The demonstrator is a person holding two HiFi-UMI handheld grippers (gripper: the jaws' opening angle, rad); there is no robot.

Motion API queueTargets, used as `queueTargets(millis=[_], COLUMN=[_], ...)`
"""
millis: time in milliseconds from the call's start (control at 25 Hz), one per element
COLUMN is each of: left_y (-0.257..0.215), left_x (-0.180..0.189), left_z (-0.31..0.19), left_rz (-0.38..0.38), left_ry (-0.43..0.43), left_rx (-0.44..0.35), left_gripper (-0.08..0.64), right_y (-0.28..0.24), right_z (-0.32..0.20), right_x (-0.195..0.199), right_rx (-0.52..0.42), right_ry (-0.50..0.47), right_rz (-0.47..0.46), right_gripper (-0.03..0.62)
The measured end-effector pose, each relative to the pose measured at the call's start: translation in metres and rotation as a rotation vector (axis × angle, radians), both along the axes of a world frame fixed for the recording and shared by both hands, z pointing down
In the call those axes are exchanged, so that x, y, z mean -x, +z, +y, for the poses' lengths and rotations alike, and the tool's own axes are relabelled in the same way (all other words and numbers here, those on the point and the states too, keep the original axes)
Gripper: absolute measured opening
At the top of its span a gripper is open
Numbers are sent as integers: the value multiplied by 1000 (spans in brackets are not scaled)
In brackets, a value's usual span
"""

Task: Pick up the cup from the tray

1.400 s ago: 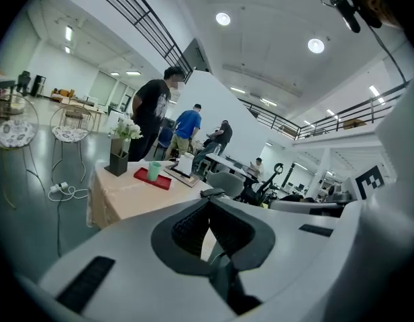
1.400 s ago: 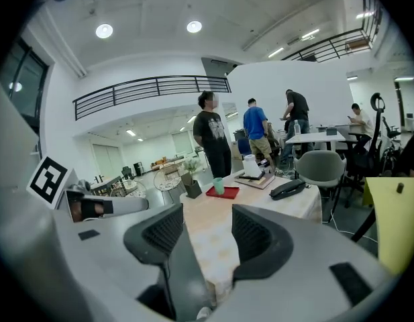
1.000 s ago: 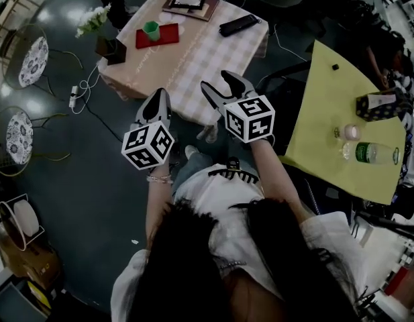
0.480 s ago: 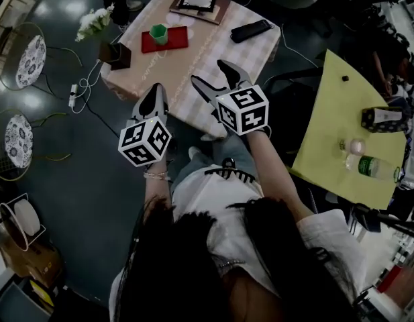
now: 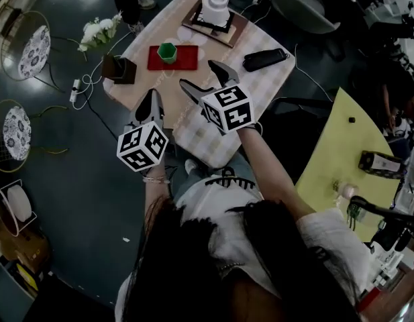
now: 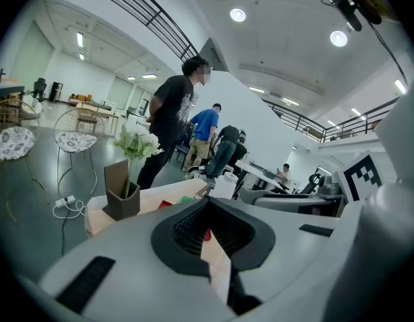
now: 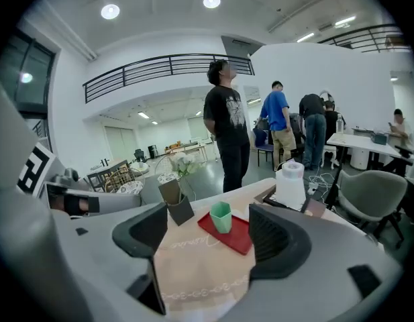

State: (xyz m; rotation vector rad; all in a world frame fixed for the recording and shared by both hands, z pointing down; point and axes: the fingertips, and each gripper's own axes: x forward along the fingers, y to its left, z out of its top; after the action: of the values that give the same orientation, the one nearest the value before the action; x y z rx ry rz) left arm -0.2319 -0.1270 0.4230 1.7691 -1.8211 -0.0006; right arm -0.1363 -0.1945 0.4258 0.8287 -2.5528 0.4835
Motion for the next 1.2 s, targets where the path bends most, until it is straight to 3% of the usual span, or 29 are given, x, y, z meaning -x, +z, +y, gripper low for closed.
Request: queueTargets(millis=[600, 1200], left_y=[67, 108], left_x=[39, 46], left_z=[-62, -87], left_rz=[17, 14], left_ry=[-93, -103], left_rx=[132, 182], left_gripper=[9, 9], right_y=[91, 161], right_z=[-80, -98], right_x=[90, 128], right_rx=[76, 111], right_ry=[-130, -179], right_rz=[130, 291], right_gripper=[380, 379])
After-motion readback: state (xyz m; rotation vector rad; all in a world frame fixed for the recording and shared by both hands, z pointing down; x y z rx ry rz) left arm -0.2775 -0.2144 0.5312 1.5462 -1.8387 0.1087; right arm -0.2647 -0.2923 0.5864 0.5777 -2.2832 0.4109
